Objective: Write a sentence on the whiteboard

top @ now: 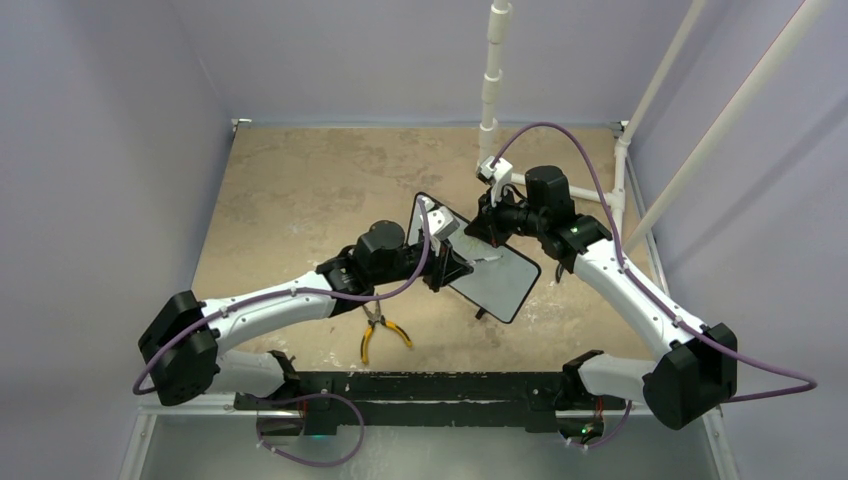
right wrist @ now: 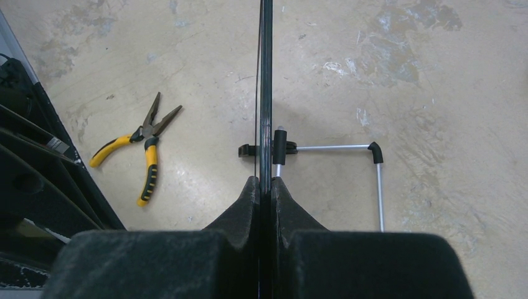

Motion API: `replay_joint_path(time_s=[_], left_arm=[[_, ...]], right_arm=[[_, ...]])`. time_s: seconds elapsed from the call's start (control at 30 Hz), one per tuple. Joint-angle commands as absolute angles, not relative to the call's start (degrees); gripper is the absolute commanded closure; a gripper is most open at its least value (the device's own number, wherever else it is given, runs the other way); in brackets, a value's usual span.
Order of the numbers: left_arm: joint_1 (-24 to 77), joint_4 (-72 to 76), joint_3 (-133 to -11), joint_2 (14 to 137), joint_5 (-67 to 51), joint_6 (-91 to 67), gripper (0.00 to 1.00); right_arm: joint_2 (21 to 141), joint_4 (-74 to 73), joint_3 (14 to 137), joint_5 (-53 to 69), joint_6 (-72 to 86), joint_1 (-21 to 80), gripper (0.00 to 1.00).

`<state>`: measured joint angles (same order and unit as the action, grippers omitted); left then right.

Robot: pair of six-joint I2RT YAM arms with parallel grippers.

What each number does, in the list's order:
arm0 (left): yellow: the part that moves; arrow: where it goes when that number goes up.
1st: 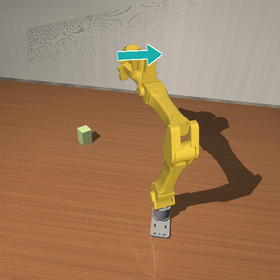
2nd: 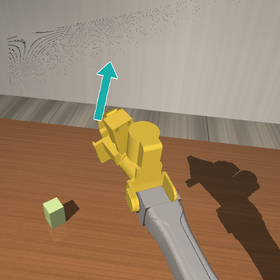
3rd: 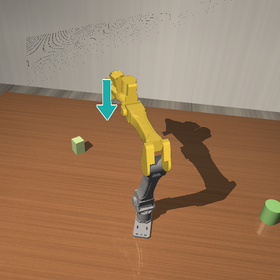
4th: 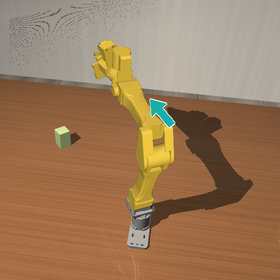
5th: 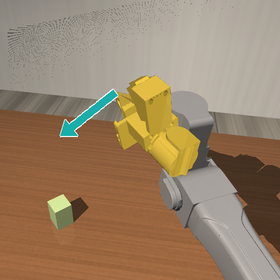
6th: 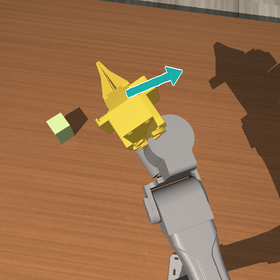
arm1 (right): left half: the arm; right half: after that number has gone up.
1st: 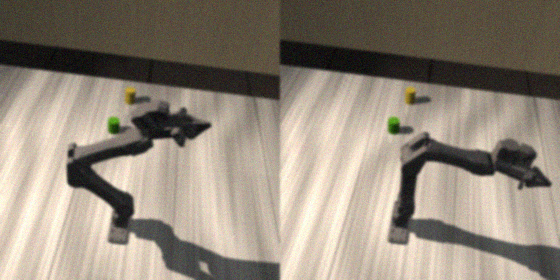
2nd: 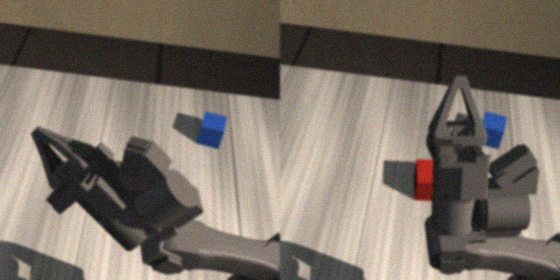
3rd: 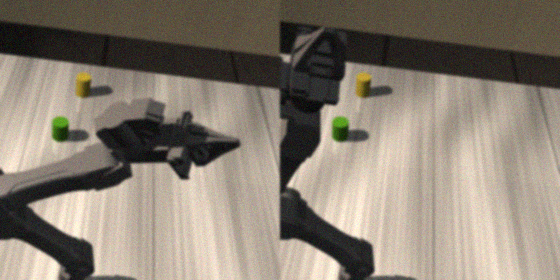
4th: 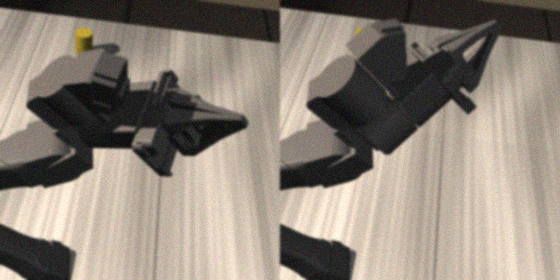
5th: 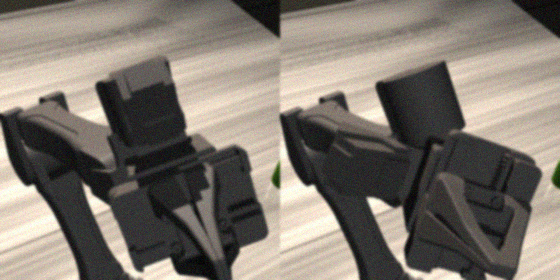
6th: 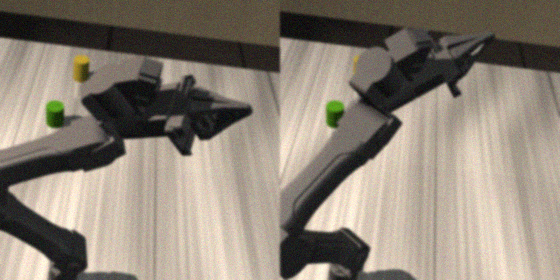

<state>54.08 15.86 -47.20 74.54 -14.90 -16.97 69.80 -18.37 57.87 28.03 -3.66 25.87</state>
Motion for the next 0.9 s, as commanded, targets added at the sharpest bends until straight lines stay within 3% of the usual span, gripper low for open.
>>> replay_joint_path(time_s=[0.0, 0.87], left_arm=[[54.0, 16.2, -48.6, 75.4, -13.8, -16.7, 1.0], [54.3, 15.2, -45.8, 75.4, -14.7, -17.8, 1.0]], right_arm=[[68.7, -17.8, 57.6, 29.6, -3.3, 26.5, 1.0], [69.1, -17.8, 57.8, 29.3, -3.4, 26.5, 1.0]])
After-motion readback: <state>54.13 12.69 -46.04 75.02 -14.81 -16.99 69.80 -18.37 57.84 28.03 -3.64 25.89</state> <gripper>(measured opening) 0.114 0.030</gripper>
